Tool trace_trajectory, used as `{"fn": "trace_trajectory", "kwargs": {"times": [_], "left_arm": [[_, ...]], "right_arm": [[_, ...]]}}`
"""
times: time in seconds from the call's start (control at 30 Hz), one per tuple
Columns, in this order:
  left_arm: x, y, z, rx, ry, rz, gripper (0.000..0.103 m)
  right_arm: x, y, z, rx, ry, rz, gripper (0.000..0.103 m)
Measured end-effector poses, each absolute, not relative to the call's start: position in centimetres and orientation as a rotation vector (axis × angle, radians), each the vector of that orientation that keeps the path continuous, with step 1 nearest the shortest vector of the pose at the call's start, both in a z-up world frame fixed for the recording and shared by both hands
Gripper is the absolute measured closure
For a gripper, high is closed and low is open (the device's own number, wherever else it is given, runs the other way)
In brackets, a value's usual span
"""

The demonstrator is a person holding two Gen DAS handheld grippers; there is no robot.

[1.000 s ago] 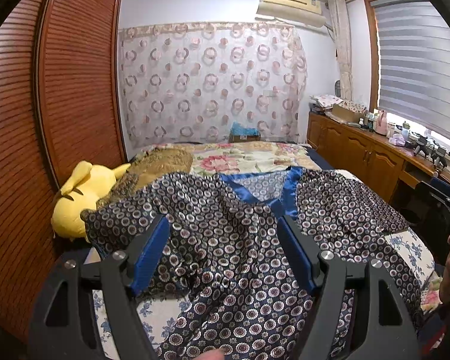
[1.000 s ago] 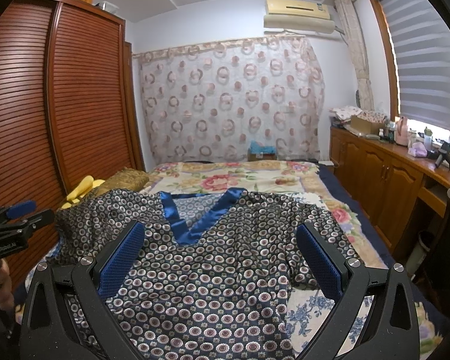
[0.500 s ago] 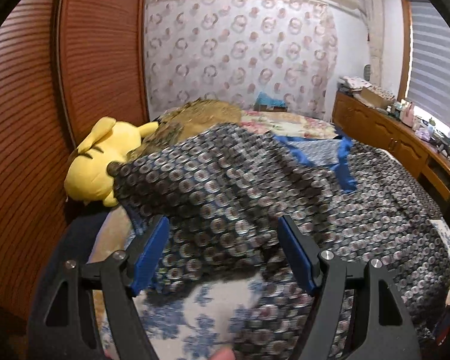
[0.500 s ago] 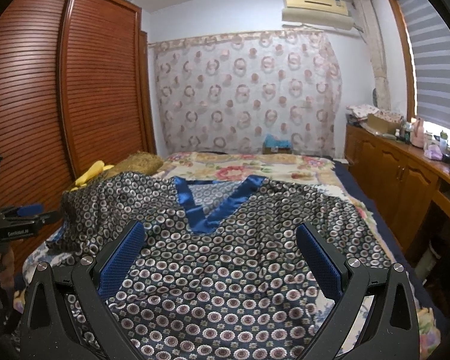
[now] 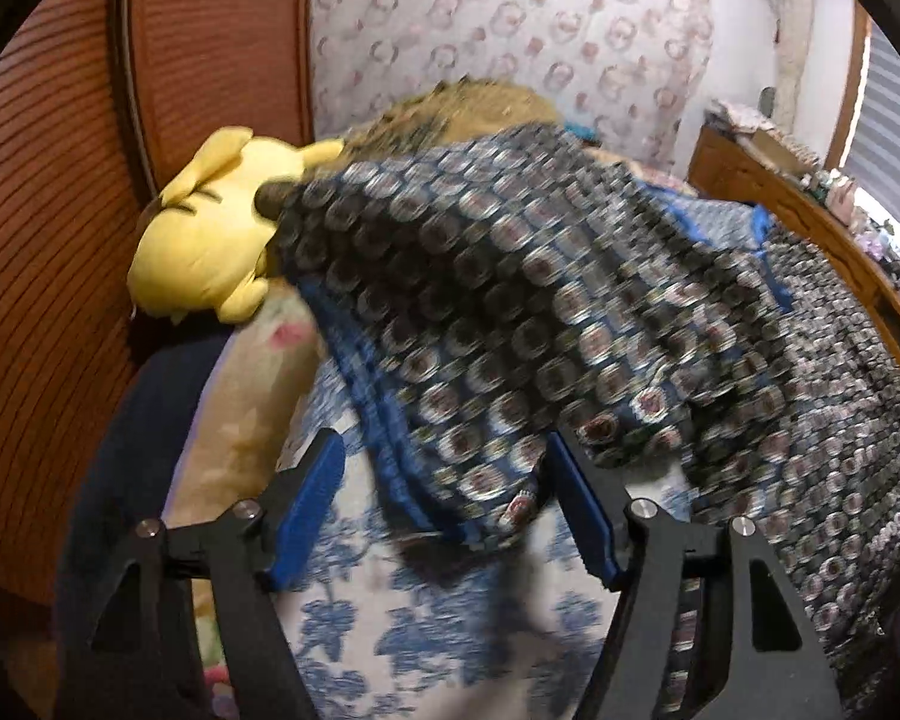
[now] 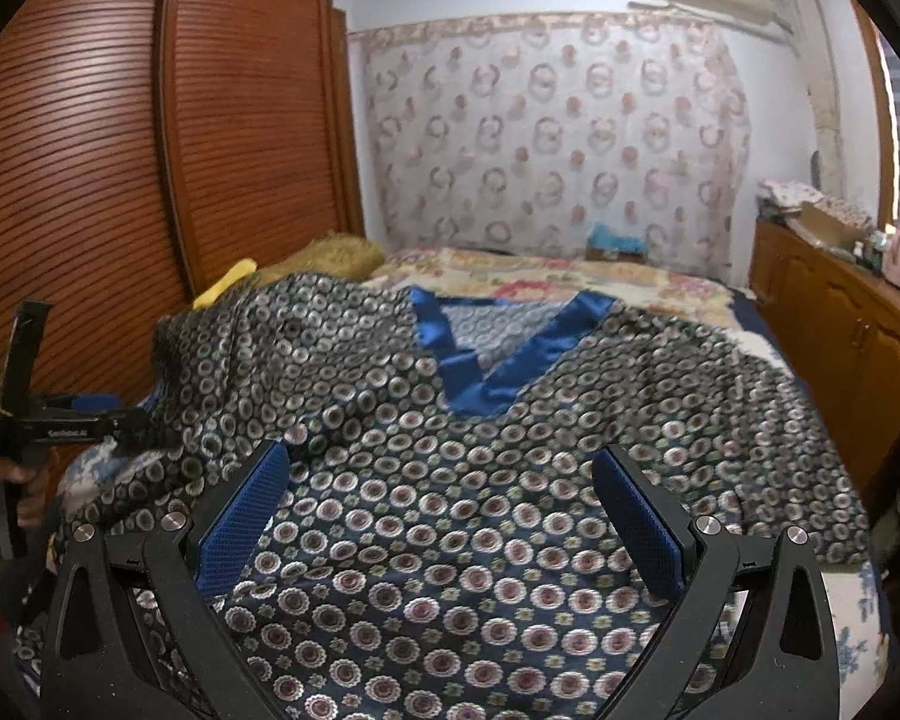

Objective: Fold small clothes

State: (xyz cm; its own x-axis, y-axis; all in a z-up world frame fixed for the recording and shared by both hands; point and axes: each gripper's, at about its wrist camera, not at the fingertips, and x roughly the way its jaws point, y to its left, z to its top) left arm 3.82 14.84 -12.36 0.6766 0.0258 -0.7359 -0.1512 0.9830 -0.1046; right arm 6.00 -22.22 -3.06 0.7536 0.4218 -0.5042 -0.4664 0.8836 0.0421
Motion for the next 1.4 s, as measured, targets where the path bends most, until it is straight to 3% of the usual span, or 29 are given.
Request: {"fn": "trace_trajectory", "kwargs": {"times": [0.3, 0.4, 0.47, 0.57, 0.97, 1.3, 1.4], "left_arm": [[4.3, 15.3, -13.4, -0.130, 0.856, 0.087, 0.049], [4.2, 15.1, -13.3, -0.098, 0.842, 0.070, 0.064], [4.3, 15.0, -13.2, -0.086, 0.844, 0.051, 0.090], [4.2, 14.8, -12.8, -0.119, 0.859, -0.004, 0.102], [5.6, 9.2, -3.4, -0.079, 0.664, -0.224, 0.103], [8.8, 1.1, -0.3, 0.010, 0.650, -0.382, 0.103], [8.5, 0.7, 0.0, 0.008, 0.650, -0.381, 0.098]], "right_arm": [[7.0, -20.1, -5.3, -0.125, 0.623, 0.552, 0.000], [6.9, -19.6, -5.8, -0.140, 0.631, 0.560, 0.000], [6.8, -19.4, -6.2, -0.143, 0.639, 0.563, 0.000], [6.8, -19.3, -6.7, -0.146, 0.654, 0.567, 0.000], [6.0, -20.1, -6.6, -0.135, 0.645, 0.569, 0.000], [5.5, -23.3, -5.6, -0.085, 0.627, 0.522, 0.000], [5.5, -24.2, -5.5, -0.075, 0.626, 0.506, 0.000]]}}
